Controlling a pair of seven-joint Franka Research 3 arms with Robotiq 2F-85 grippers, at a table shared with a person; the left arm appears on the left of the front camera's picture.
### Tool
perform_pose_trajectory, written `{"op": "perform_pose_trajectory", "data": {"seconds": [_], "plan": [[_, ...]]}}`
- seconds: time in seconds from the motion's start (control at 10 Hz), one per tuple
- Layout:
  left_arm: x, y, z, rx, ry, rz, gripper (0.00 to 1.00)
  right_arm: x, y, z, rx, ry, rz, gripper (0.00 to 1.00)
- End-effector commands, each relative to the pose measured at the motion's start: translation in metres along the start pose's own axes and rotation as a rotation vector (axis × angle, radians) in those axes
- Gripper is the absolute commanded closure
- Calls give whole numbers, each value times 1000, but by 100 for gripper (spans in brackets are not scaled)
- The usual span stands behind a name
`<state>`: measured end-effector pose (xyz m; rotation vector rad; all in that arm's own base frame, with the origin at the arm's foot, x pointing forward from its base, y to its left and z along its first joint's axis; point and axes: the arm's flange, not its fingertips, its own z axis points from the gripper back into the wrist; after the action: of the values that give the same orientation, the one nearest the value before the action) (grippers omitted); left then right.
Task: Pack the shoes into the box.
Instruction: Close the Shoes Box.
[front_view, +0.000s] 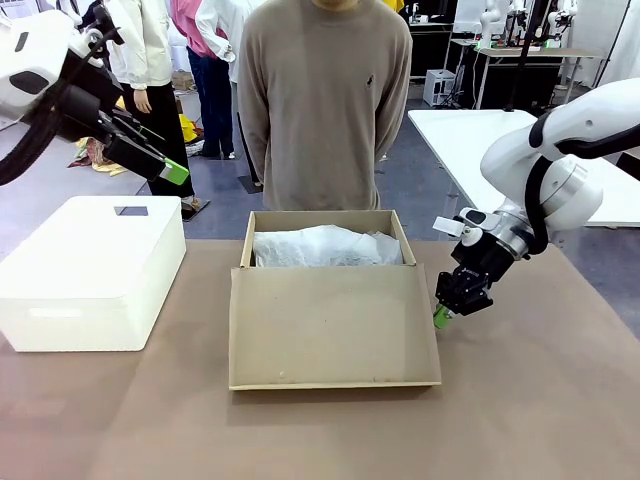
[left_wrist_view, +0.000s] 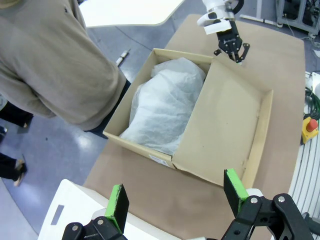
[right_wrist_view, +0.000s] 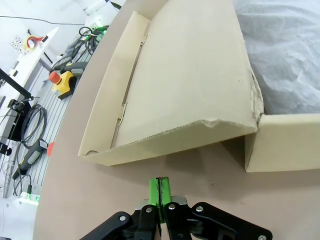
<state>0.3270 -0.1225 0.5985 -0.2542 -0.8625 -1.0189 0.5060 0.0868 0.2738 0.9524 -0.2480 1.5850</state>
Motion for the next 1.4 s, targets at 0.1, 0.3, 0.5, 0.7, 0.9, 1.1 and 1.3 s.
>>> {"op": "perform_pose_trajectory", "data": {"seconds": [0.1, 0.3, 0.5, 0.7, 0.9, 1.1, 1.3], "plan": [[-1, 0, 1, -9, -7, 1, 0, 0, 1, -13, -22, -47, 56, 100], [-1, 0, 1, -9, -7, 1, 0, 2, 1, -18, -6, -57, 74, 100], [-1, 0, 1, -9, -7, 1, 0, 4, 4, -21, 28, -58, 84, 100], [-1, 0, 1, -9, -7, 1, 0, 6, 10, -21, 39, -77, 108, 100], [-1, 0, 1, -9, -7, 1, 0, 7, 18, -19, 66, -109, 141, 100], [-1, 0, 1, -9, -7, 1, 0, 9, 24, -15, 63, -166, 175, 100], [-1, 0, 1, -9, -7, 1, 0, 9, 29, -8, 49, -261, 215, 100]]}}
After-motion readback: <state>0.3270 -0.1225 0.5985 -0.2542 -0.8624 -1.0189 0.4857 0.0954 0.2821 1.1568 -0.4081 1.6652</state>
